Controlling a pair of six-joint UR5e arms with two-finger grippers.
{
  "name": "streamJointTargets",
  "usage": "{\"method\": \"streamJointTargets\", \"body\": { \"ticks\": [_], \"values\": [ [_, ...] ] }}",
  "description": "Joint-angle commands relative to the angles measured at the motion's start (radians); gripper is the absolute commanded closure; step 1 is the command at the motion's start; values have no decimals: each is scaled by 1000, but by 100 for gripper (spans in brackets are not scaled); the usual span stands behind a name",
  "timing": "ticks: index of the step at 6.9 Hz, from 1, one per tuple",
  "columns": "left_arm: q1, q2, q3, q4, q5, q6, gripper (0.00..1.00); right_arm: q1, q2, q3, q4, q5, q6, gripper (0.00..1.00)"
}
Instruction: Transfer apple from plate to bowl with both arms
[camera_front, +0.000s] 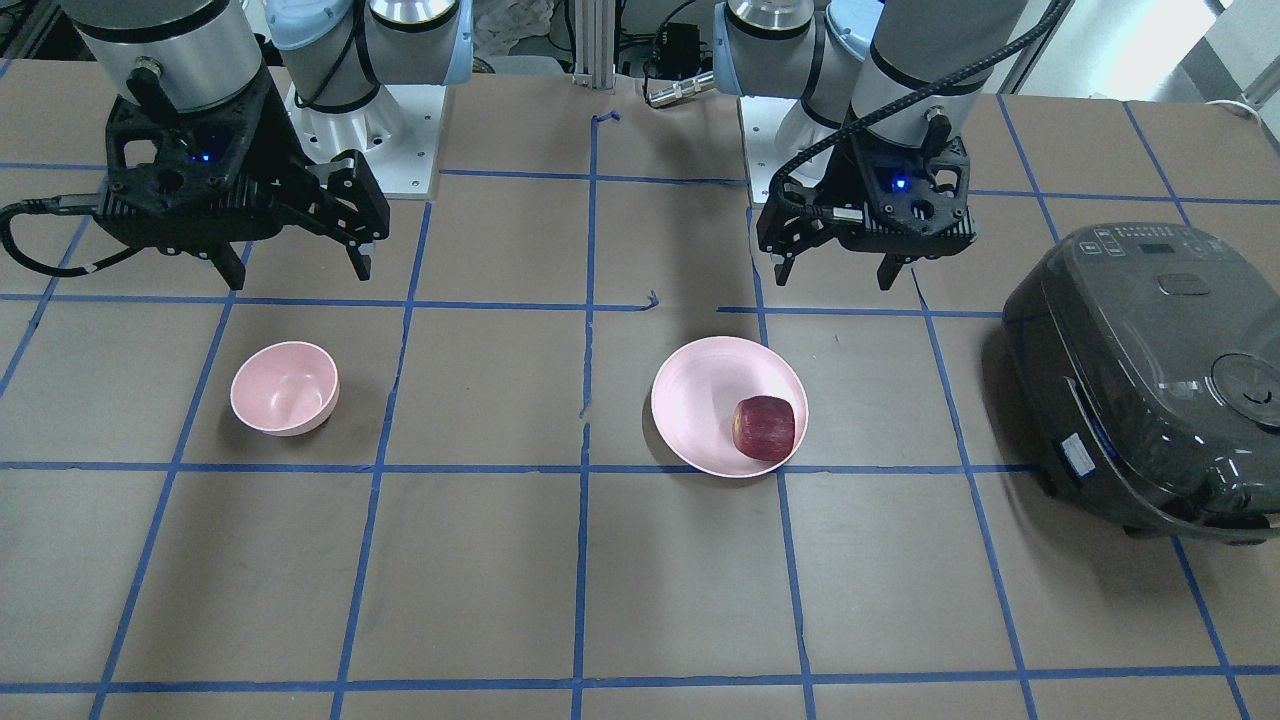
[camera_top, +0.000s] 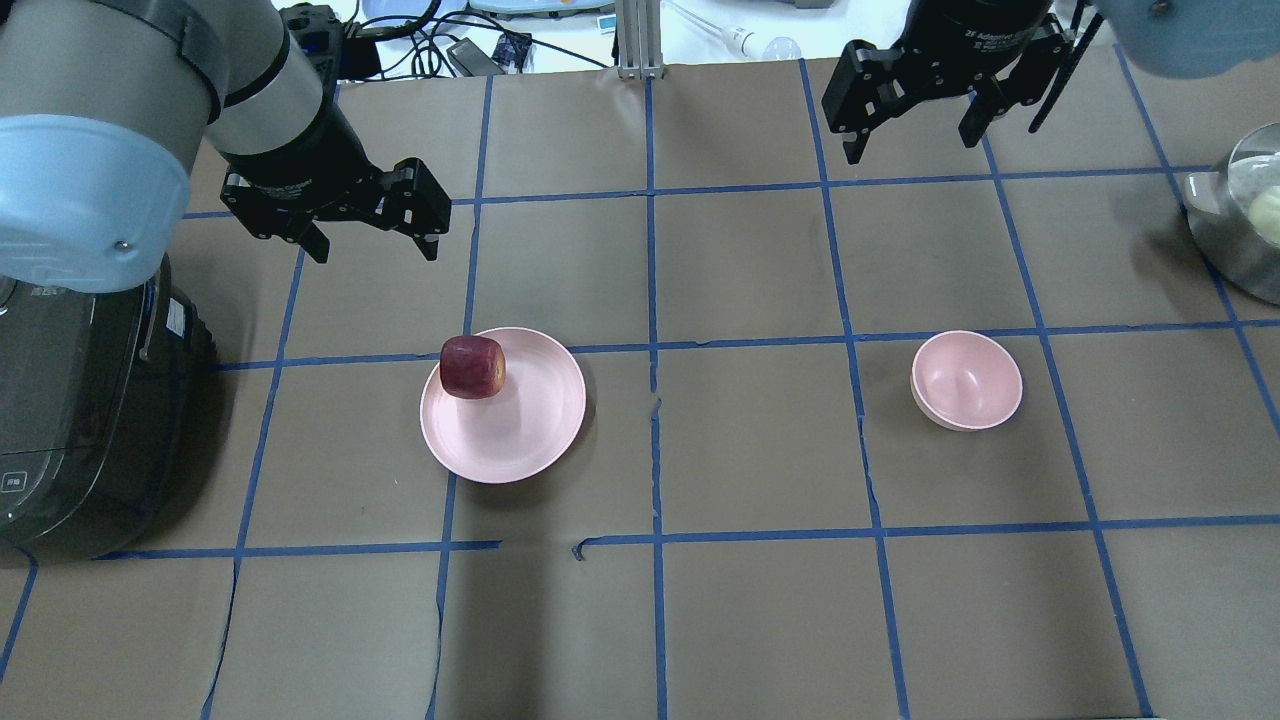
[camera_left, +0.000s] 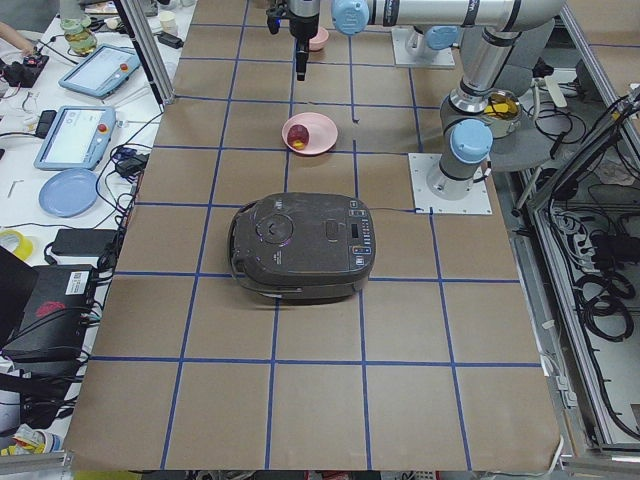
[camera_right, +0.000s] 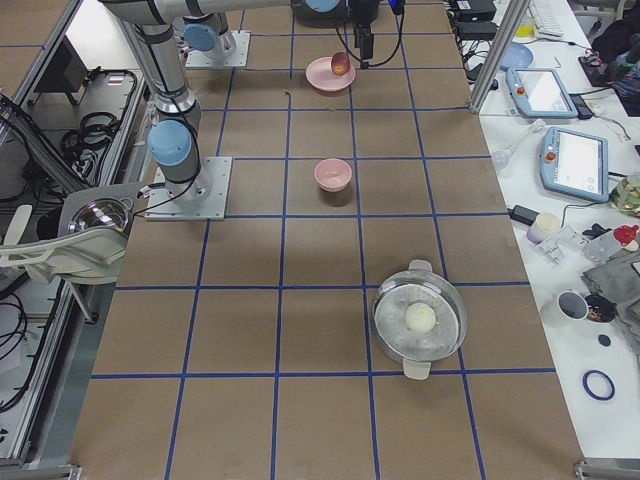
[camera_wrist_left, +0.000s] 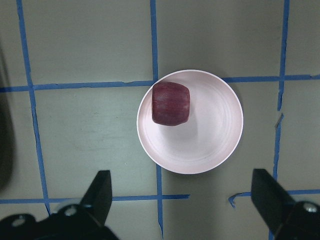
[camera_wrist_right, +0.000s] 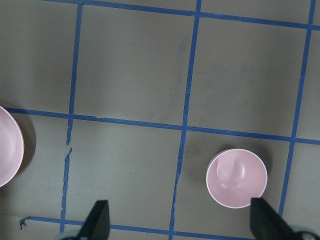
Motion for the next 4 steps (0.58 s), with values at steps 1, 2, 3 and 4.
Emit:
{"method": "streamJointTargets", "body": {
  "ticks": [1,2,3,4],
  "values": [
    [-4,0,-2,4,1,2,0,0,-1,0,0,0,0,0],
    [-4,-1,-2,4,-2,2,0,0,-2,0,2,0,0,0],
    [-4,2,-2,4,0,2,0,0,-2,0,2,0,0,0],
    [-4,3,-2,4,0,2,0,0,-3,0,3,2,0,0]
  ]
}}
